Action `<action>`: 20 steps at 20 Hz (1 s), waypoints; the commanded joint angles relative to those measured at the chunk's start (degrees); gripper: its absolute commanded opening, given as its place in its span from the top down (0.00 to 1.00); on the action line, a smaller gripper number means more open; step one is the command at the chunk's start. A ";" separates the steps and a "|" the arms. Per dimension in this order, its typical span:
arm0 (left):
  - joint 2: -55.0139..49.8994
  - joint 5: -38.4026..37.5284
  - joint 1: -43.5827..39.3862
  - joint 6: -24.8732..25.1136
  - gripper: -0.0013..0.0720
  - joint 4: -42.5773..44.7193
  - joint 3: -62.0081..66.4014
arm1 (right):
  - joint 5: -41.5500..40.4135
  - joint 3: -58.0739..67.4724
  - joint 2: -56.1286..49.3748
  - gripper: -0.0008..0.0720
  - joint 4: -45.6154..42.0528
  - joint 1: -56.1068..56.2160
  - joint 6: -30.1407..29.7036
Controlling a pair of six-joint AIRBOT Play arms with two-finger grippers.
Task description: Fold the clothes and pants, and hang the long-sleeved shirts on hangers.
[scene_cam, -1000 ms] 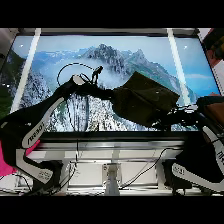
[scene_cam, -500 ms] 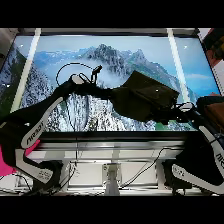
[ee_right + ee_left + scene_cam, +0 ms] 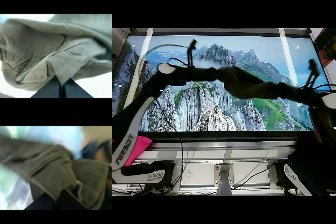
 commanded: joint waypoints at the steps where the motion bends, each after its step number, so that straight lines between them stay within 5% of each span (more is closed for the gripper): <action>1: 9.53 3.28 2.71 5.62 0.93 -13.20 0.07 | -0.11 10.99 6.73 0.96 0.13 0.04 0.11; 5: 18.56 3.93 2.99 5.92 0.93 -16.06 0.07 | 2.29 19.61 8.33 0.96 0.76 0.04 0.87; 11: 28.83 3.58 2.99 3.89 0.93 -14.45 0.07 | 18.27 24.24 8.41 0.96 0.48 0.04 0.81; 12: 30.05 3.50 2.99 1.01 0.93 -10.97 0.07 | 20.22 24.24 8.46 0.96 0.48 0.04 0.79; 17: 31.78 -9.77 1.66 -30.12 0.93 25.53 -0.02 | 26.27 24.22 8.44 0.96 -0.02 0.04 0.33; 20: 29.57 -16.83 -1.99 -38.69 0.93 35.65 -0.02 | 24.65 24.22 8.37 0.96 -2.12 0.04 0.22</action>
